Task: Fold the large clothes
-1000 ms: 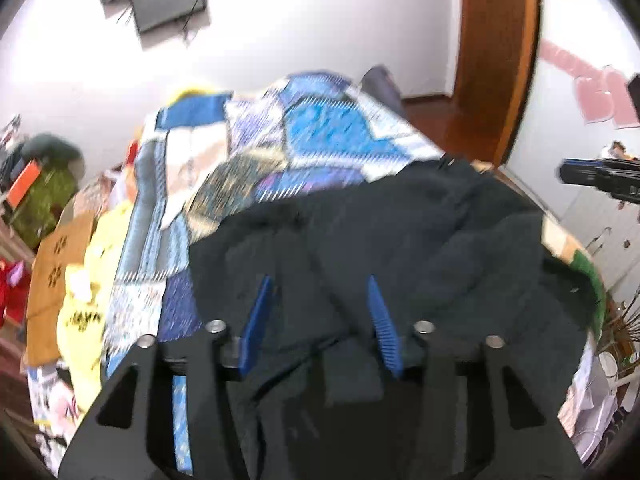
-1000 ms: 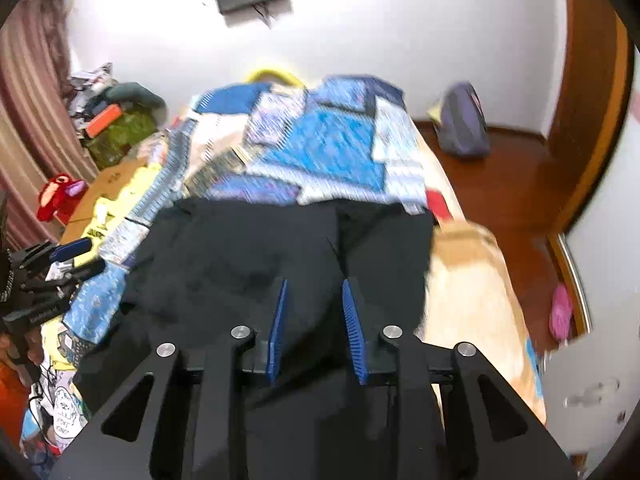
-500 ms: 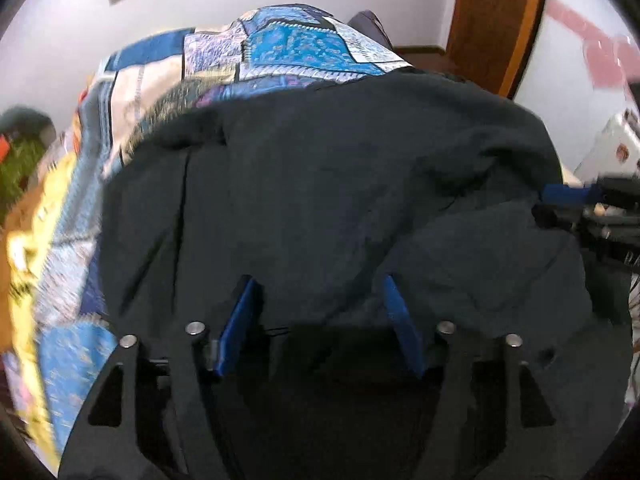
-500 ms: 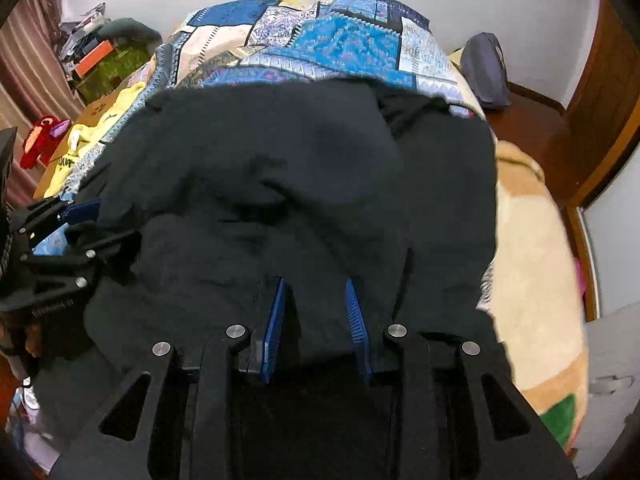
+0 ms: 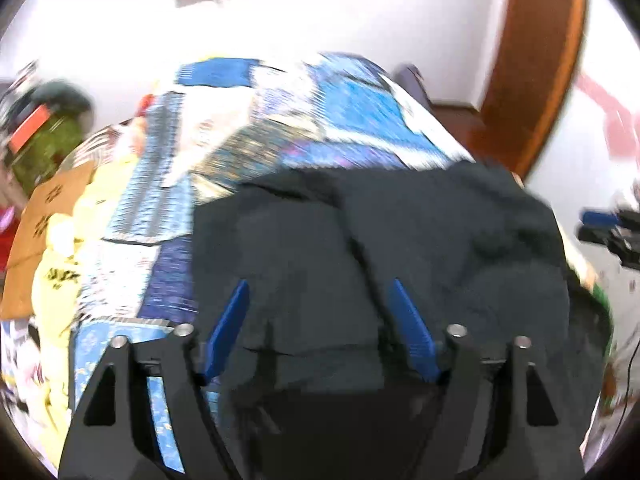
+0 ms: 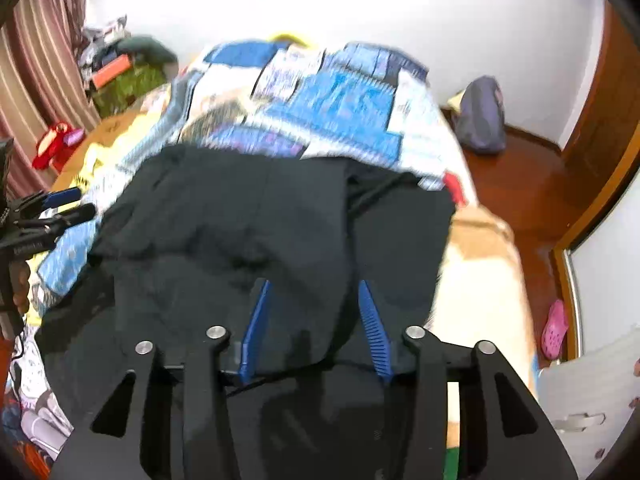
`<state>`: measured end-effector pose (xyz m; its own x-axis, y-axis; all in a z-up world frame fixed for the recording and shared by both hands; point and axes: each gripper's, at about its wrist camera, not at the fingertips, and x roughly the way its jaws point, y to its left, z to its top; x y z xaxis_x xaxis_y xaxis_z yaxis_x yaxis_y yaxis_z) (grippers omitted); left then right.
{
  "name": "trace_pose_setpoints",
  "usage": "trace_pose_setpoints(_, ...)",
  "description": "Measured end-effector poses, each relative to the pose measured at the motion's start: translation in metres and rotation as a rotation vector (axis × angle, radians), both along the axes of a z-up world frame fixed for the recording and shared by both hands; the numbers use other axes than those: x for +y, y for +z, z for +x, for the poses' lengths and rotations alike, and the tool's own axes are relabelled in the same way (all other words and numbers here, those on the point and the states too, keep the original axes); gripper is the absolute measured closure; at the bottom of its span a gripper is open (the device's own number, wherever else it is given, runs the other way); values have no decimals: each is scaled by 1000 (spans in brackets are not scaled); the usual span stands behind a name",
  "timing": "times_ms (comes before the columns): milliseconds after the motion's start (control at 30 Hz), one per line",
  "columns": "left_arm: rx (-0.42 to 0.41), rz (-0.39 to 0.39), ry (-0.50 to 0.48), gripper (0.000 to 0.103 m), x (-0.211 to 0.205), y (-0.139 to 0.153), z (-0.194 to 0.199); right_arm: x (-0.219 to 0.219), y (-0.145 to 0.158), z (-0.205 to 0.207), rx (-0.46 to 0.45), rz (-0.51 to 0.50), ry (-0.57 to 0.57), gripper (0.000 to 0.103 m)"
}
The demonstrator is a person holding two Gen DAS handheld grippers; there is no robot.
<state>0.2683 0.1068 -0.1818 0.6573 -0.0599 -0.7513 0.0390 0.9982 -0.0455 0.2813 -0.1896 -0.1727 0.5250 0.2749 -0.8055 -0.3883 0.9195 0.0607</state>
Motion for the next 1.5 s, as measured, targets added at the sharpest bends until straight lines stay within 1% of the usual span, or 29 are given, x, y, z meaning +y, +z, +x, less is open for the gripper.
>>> trace_pose_setpoints(33, -10, -11, 29, 19, 11, 2, 0, -3, 3, 3, -16, 1, -9, 59)
trace_pose_setpoints(67, -19, -22, 65, 18, 24, 3, 1, -8, 5, 6, -31, 0, -19, 58)
trace_pose_setpoints(133, -8, -34, 131, 18, 49, -1, 6, -18, 3, 17, -42, -19, -51, 45)
trace_pose_setpoints(167, 14, -55, 162, 18, 63, -8, 10, -20, 1, 24, -42, -32, -68, 35)
trace_pose_setpoints(200, 27, -76, 175, 18, 73, -11, 14, -24, -4, 31, -44, -45, -85, 33)
trace_pose_setpoints(267, 78, -155, 204, 18, 95, -29, 23, -29, -19, 45, -24, -66, -106, 33)
trace_pose_setpoints(367, 166, -266, 226, 18, 115, -61, 33, -43, -51, 72, 80, -61, -143, 33)
trace_pose_setpoints(433, 218, -382, 213, 18, 124, -83, 40, -55, -76, 88, 162, -13, -188, 33)
trace_pose_setpoints(500, 263, -531, 206, 18, 131, -107, 45, -65, -92, 100, 228, 35, -225, 33)
trace_pose_setpoints(533, 278, -563, 217, 18, 135, -115, 46, -69, -102, 105, 260, 67, -236, 33)
trace_pose_setpoints(600, 305, -619, 254, 18, 142, -133, 51, -71, -108, 105, 276, 113, -234, 33)
trace_pose_setpoints(667, 321, -668, 261, 18, 143, -145, 56, -72, -114, 107, 285, 149, -226, 33)
trace_pose_setpoints(700, 321, -678, 263, 18, 143, -148, 57, -70, -117, 109, 294, 164, -217, 33)
trace_pose_setpoints(767, 308, -675, 262, 18, 140, -149, 61, -66, -121, 113, 317, 177, -199, 32)
trace_pose_setpoints(833, 294, -677, 251, 18, 137, -148, 65, -62, -123, 116, 309, 181, -185, 32)
trace_pose_setpoints(867, 286, -673, 243, 23, 134, -146, 67, -62, -123, 116, 305, 187, -183, 32)
trace_pose_setpoints(933, 276, -634, 233, 31, 129, -142, 71, -63, -124, 121, 303, 214, -190, 38)
trace_pose_setpoints(967, 270, -611, 225, 41, 127, -139, 72, -66, -123, 121, 303, 224, -190, 46)
trace_pose_setpoints(1000, 262, -586, 227, 47, 127, -137, 74, -68, -123, 121, 302, 230, -191, 60)
trace_pose_setpoints(1033, 253, -552, 230, 56, 126, -132, 75, -70, -121, 121, 300, 233, -202, 68)
trace_pose_setpoints(1067, 246, -522, 230, 64, 125, -127, 76, -71, -119, 121, 303, 238, -209, 82)
trace_pose_setpoints(1100, 246, -453, 232, 67, 119, -119, 79, -73, -116, 120, 301, 247, -215, 89)
trace_pose_setpoints(1133, 244, -407, 229, 78, 114, -115, 81, -74, -111, 118, 289, 251, -215, 91)
trace_pose_setpoints(1167, 235, -321, 231, 94, 106, -105, 85, -73, -104, 115, 264, 239, -214, 92)
trace_pose_setpoints(1200, 219, -228, 230, 94, 99, -95, 89, -69, -95, 110, 235, 213, -208, 93)
trace_pose_setpoints(1233, 198, -205, 224, 95, 99, -86, 89, -64, -85, 105, 203, 183, -196, 93)
trace_pose_setpoints(1367, 118, -179, 216, 97, 106, -47, 98, -42, -57, 92, 109, 92, -138, 93)
trace_pose_setpoints(1433, 98, -154, 215, 98, 106, -37, 107, -30, -52, 92, 92, 46, -118, 93)
trace_pose_setpoints(1500, 81, -132, 225, 98, 109, -31, 114, -25, -55, 97, 95, 12, -120, 92)
